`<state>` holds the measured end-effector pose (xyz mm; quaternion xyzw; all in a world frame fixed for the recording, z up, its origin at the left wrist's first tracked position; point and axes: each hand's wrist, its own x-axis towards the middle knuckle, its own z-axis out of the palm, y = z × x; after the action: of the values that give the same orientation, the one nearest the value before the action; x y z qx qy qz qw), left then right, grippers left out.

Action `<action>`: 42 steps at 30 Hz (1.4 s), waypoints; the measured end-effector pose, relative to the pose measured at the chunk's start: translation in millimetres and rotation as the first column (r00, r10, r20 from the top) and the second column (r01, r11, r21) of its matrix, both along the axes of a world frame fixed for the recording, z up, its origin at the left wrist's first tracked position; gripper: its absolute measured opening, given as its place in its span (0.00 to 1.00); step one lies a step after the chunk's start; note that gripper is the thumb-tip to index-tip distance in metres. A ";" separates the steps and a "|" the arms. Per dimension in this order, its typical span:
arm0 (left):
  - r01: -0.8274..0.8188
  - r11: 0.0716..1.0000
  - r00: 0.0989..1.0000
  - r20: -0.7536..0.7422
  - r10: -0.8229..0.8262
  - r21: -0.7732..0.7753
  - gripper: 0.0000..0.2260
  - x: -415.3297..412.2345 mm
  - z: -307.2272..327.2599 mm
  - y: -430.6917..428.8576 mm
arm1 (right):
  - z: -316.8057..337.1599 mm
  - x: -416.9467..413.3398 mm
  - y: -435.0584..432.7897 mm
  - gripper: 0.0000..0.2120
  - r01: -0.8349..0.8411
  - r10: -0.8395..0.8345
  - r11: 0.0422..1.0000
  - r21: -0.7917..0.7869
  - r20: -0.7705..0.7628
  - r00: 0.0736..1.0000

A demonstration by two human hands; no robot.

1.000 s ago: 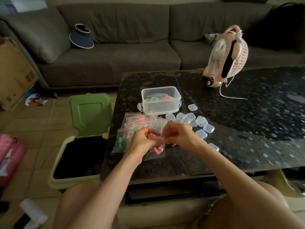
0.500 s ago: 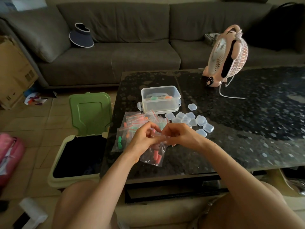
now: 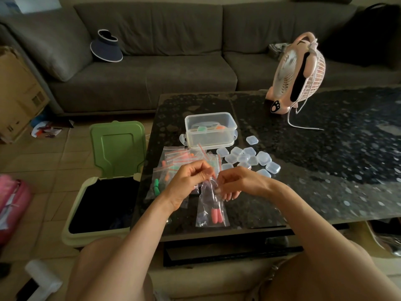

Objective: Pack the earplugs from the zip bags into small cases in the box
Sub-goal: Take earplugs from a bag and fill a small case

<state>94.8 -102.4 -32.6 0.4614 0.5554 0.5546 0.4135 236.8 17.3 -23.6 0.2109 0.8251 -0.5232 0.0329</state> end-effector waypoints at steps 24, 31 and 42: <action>-0.127 0.951 0.991 -0.008 0.130 -0.281 0.06 -2.2 -48.7 13.2 | -1.2 30.5 2.7 0.13 0.255 -0.244 0.967 -0.008 0.268 0.932; -0.189 0.876 0.970 0.056 0.238 -0.443 0.09 7.8 -50.7 14.5 | 0.0 45.2 8.0 0.12 0.264 -0.240 0.951 -0.159 0.155 0.958; -0.199 0.837 0.958 0.080 0.276 -0.510 0.09 12.7 -45.4 14.1 | 1.9 37.9 15.7 0.03 0.394 -0.401 0.915 -0.092 -0.088 0.912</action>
<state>107.5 -88.3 -78.0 0.2237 0.6995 0.4732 0.4865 274.7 33.1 -21.7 0.3450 0.7461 -0.5587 -0.1102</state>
